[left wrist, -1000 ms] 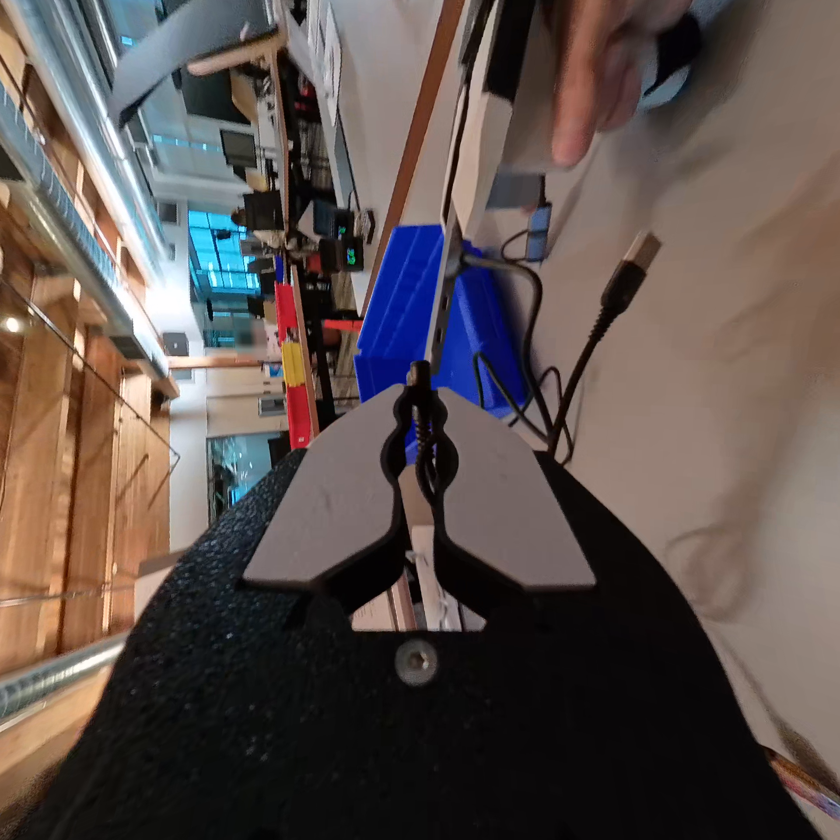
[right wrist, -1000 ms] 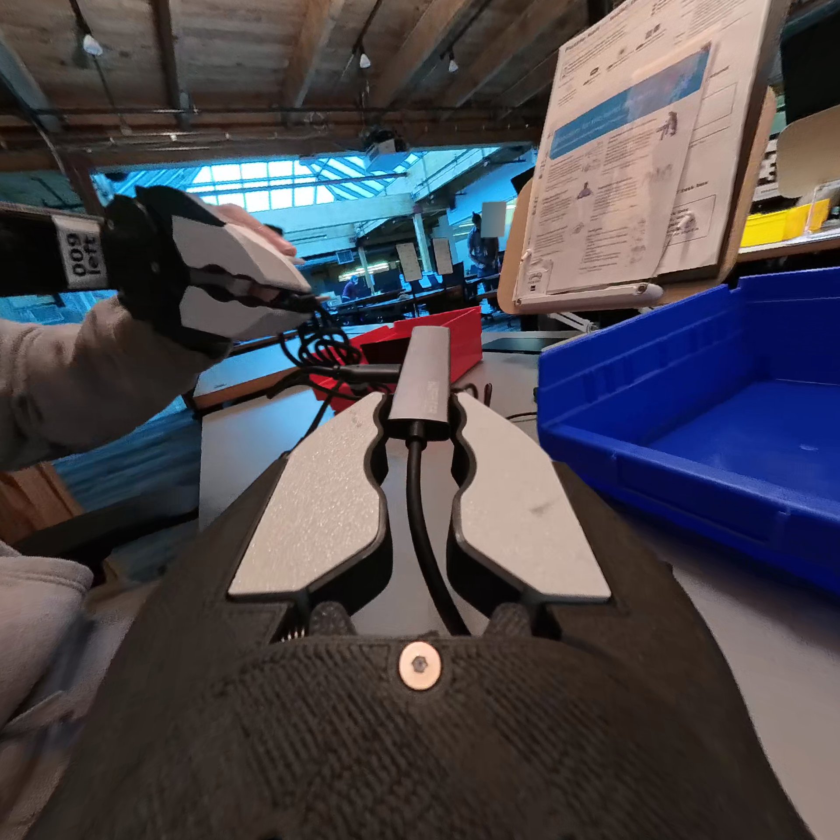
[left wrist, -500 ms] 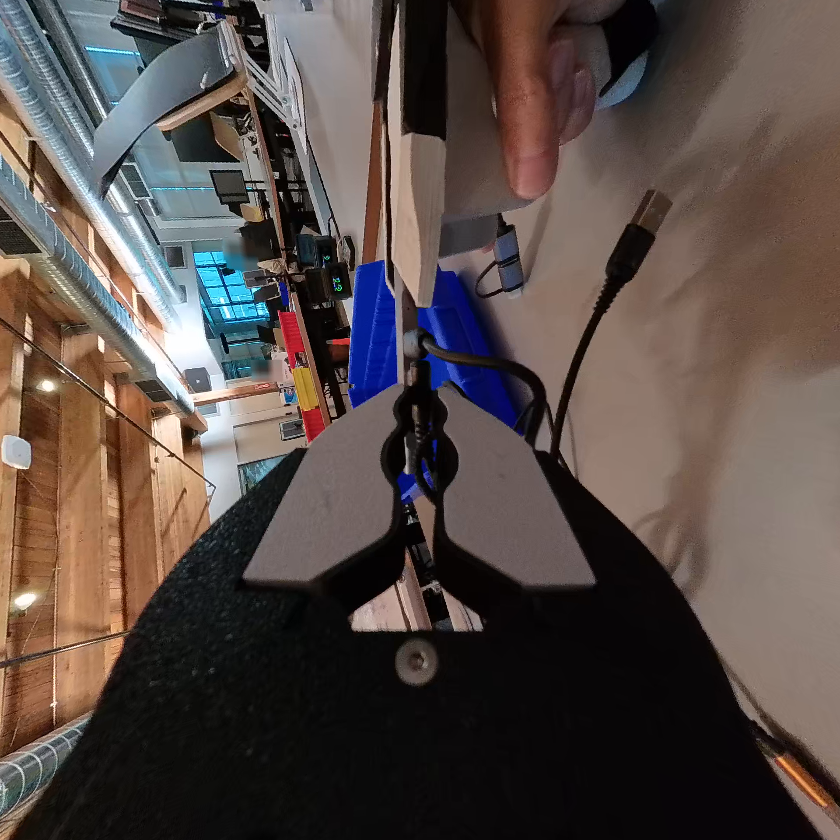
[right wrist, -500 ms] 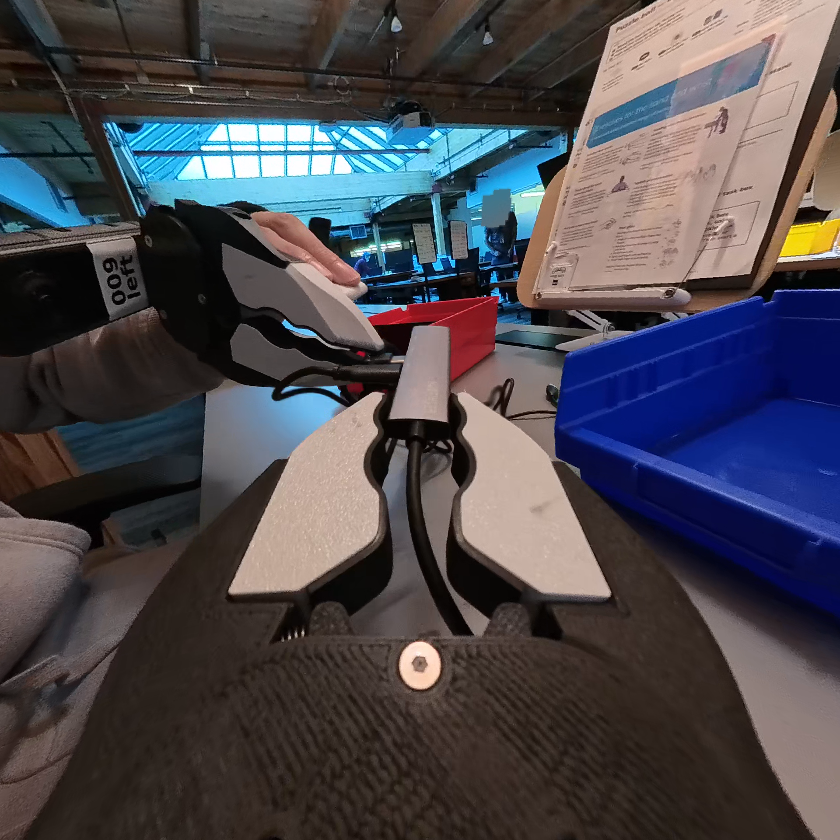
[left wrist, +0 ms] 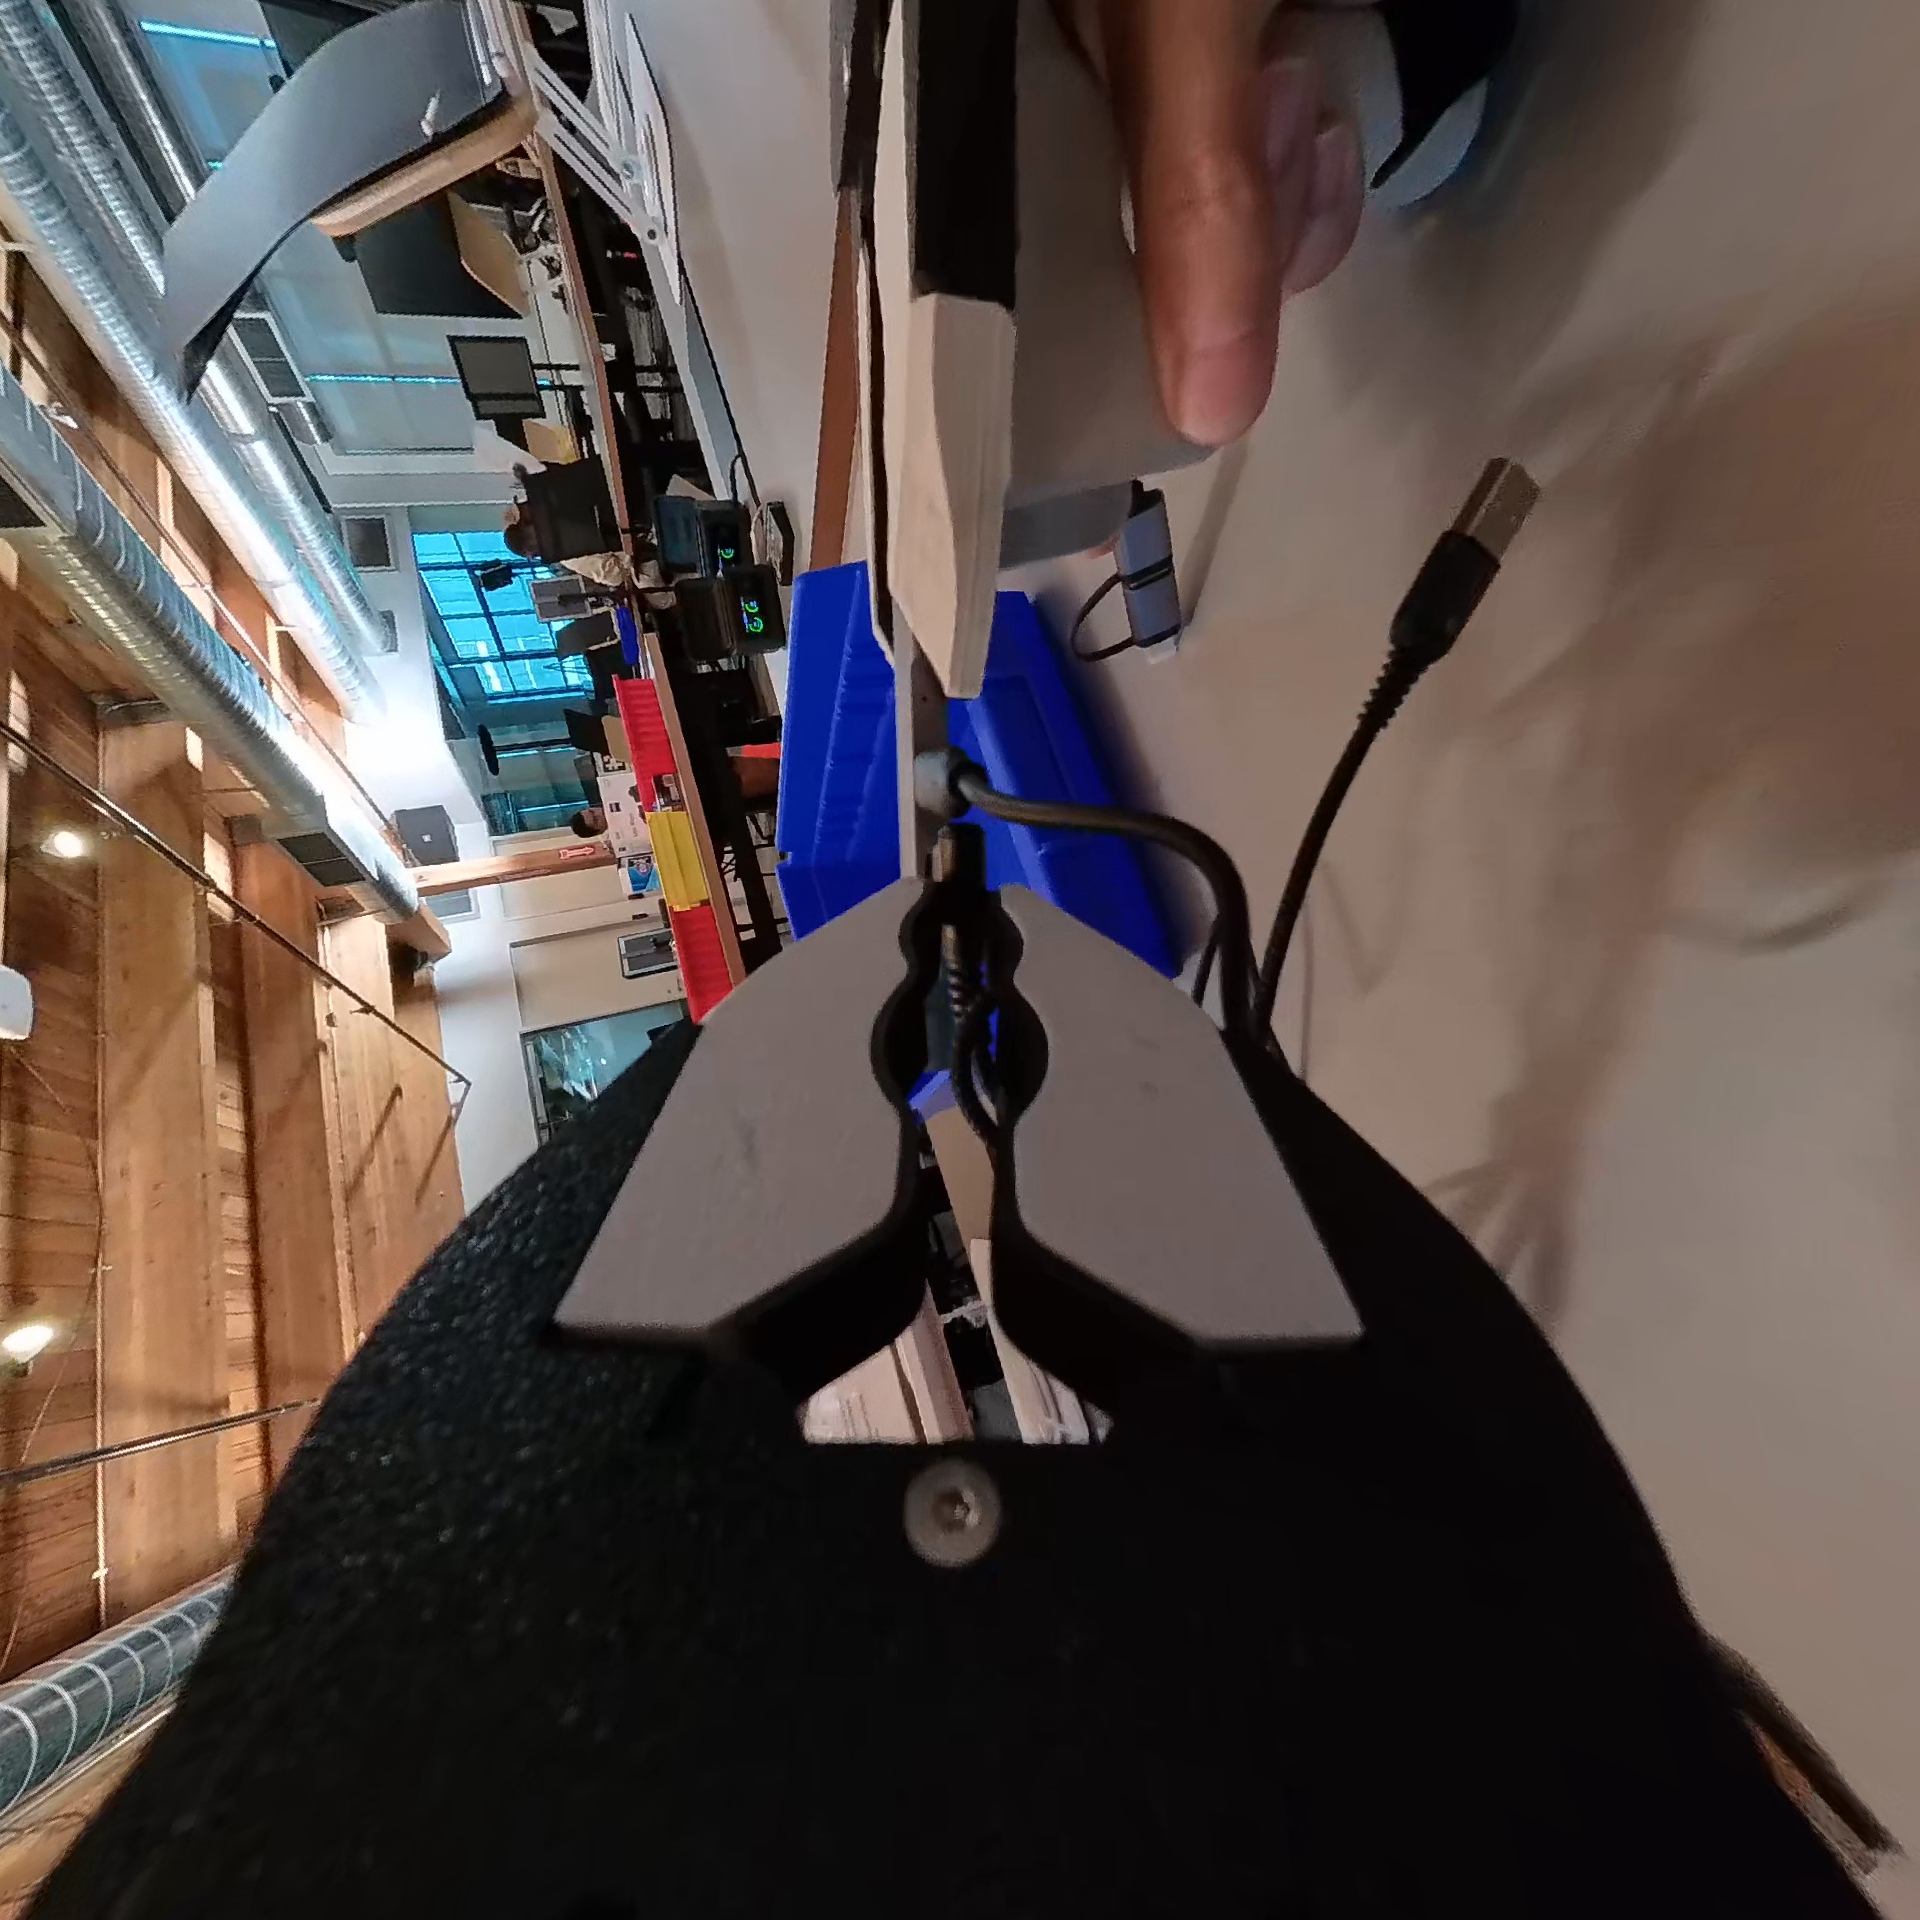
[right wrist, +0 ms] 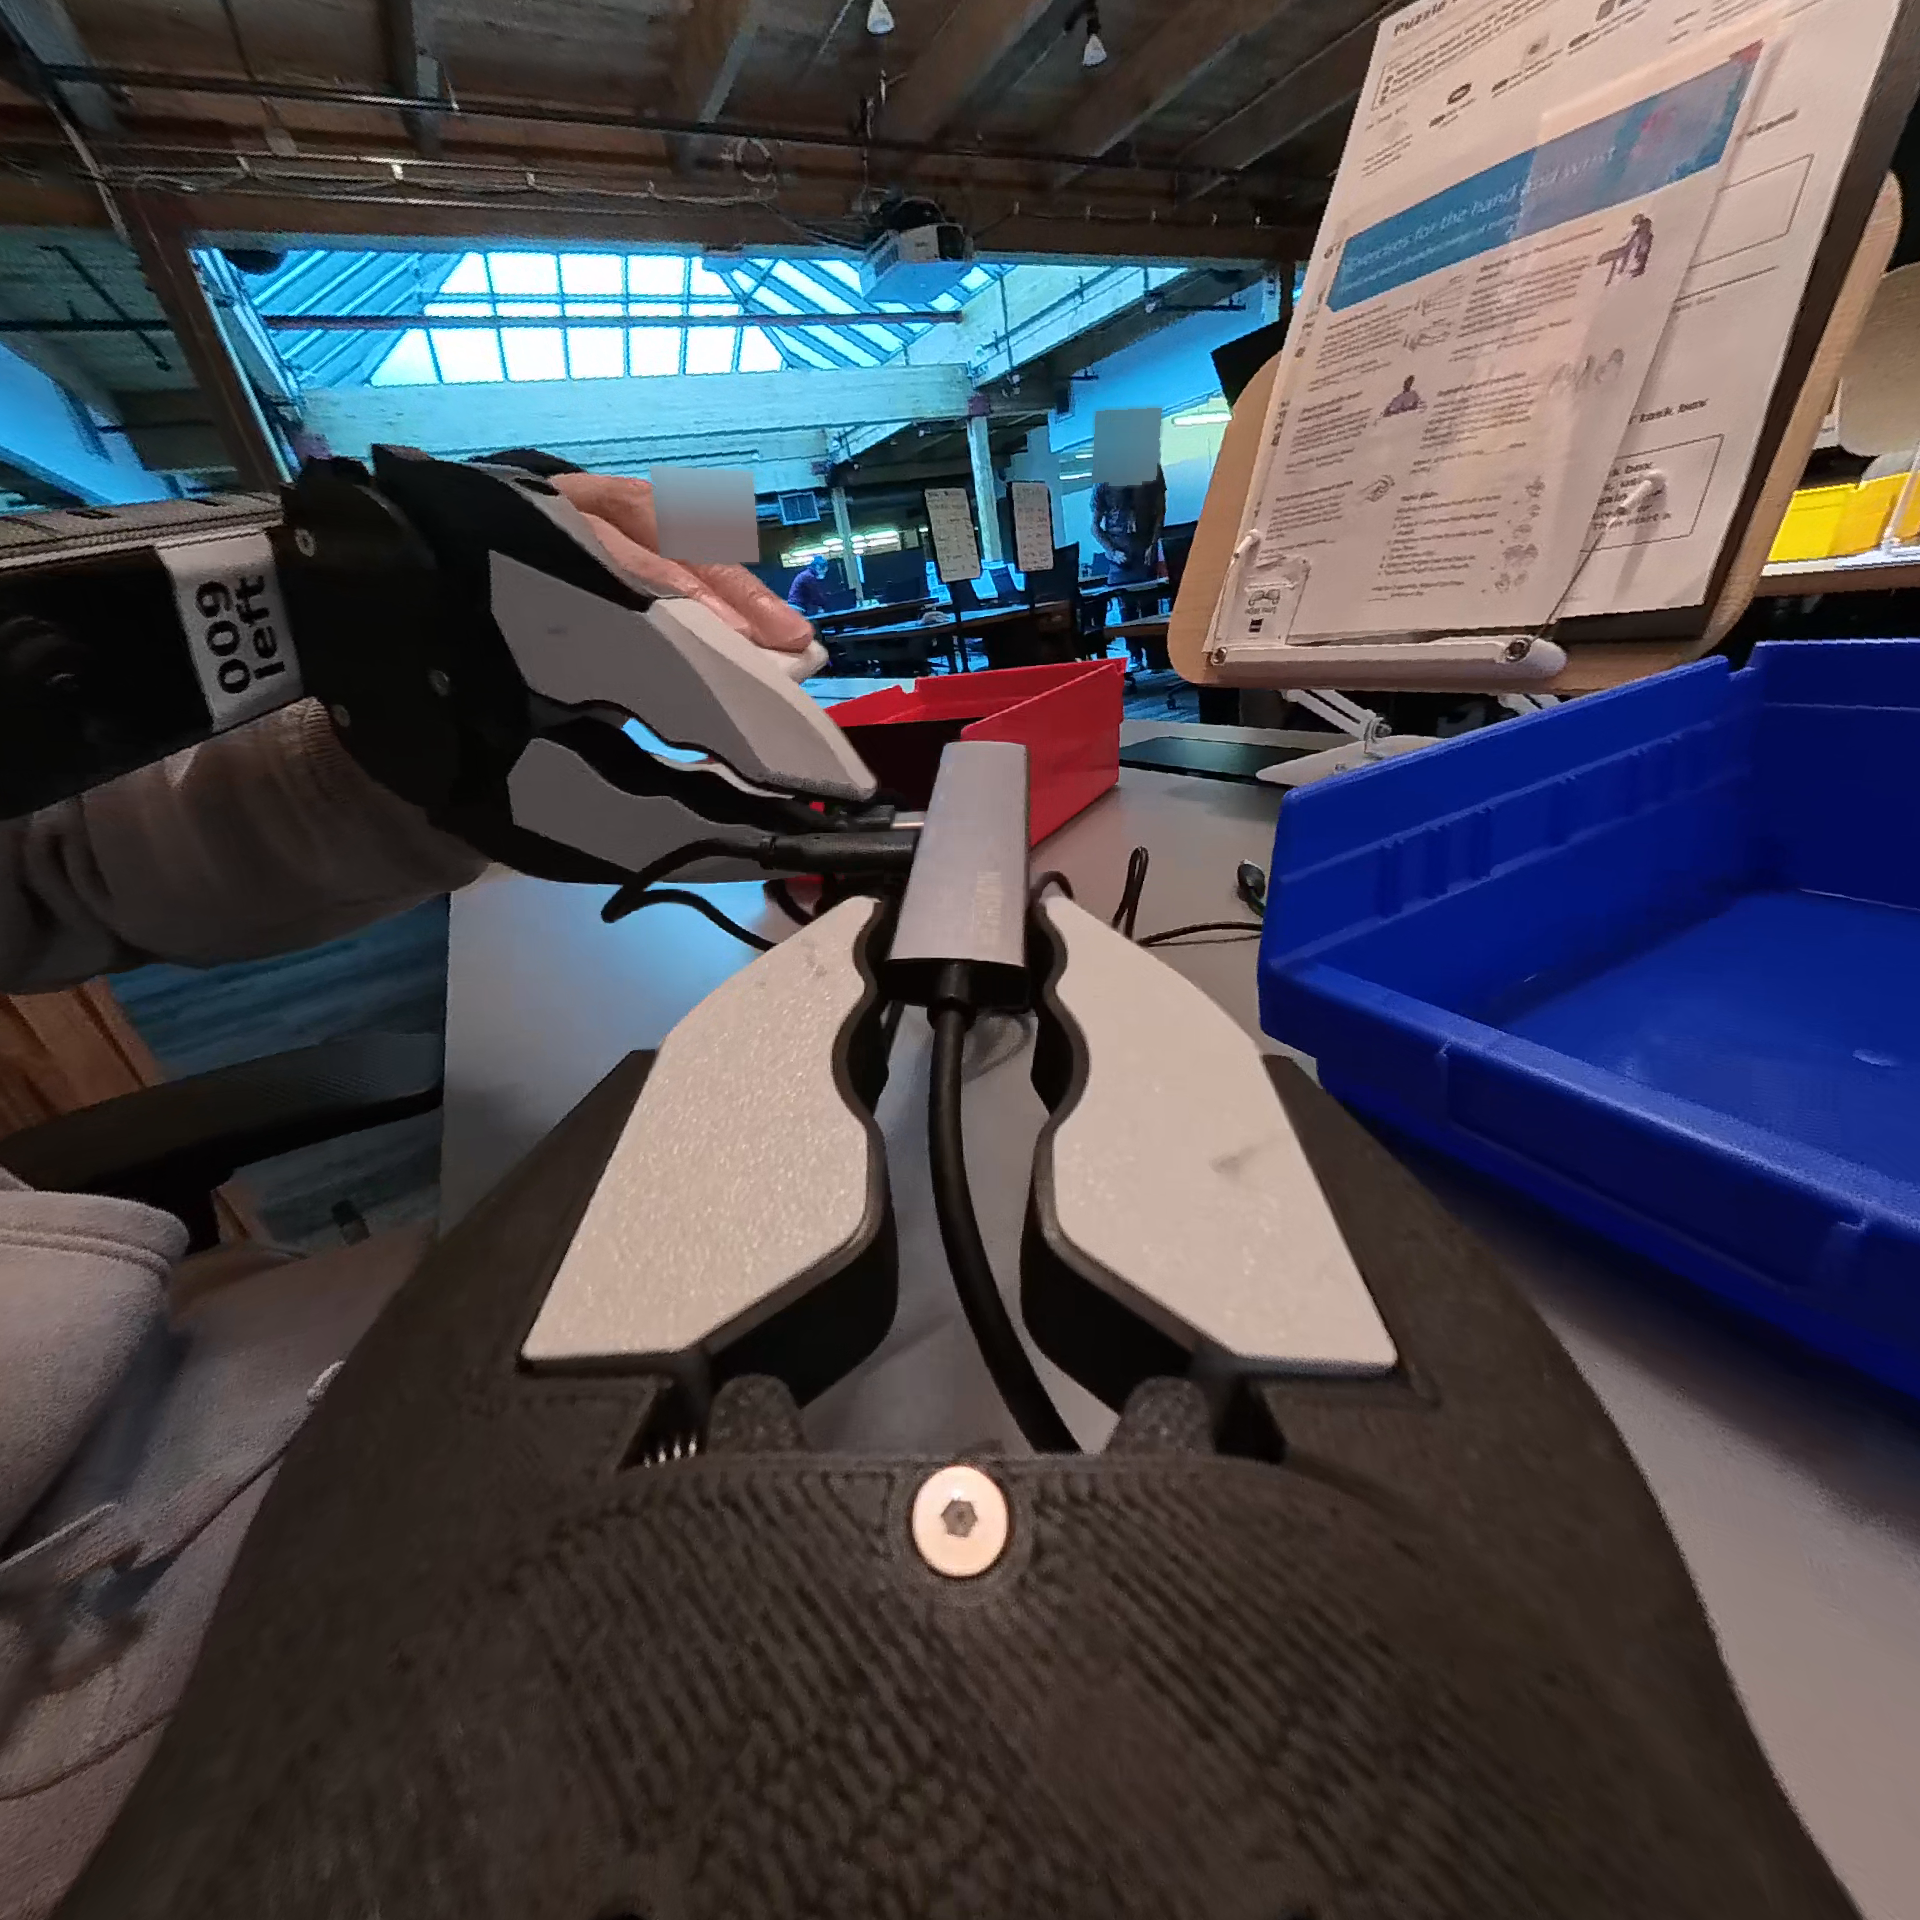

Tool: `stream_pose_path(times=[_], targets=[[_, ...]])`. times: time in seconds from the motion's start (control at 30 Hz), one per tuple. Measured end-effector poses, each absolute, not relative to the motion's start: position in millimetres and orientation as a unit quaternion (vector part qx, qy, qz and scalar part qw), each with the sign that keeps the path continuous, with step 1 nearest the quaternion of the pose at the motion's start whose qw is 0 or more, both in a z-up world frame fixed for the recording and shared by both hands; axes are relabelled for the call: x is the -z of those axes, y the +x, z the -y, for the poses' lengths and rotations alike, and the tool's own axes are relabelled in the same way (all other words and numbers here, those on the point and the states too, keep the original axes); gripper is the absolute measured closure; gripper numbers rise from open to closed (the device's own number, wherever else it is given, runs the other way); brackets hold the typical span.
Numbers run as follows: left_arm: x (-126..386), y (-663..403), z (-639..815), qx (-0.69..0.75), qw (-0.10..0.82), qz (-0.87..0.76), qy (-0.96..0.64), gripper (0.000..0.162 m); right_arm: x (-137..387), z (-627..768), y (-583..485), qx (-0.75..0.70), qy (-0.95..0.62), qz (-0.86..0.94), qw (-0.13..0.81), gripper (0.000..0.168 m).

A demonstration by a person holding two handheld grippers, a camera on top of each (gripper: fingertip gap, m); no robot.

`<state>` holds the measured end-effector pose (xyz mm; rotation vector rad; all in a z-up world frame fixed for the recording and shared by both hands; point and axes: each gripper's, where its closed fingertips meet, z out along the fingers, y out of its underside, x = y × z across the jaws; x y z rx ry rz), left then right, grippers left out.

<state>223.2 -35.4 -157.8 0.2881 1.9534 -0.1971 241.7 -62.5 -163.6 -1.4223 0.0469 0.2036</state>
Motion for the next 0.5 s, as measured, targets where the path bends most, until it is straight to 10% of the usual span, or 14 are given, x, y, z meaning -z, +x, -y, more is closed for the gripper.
stream_pose_path(times=[0.5], targets=[[162.1, 223.9, 27.4, 0.048, 0.543, -0.83, 0.121, 0.155, 167.6, 58.7, 238.8, -0.095, -0.666, -0.019, 0.74, 0.144]])
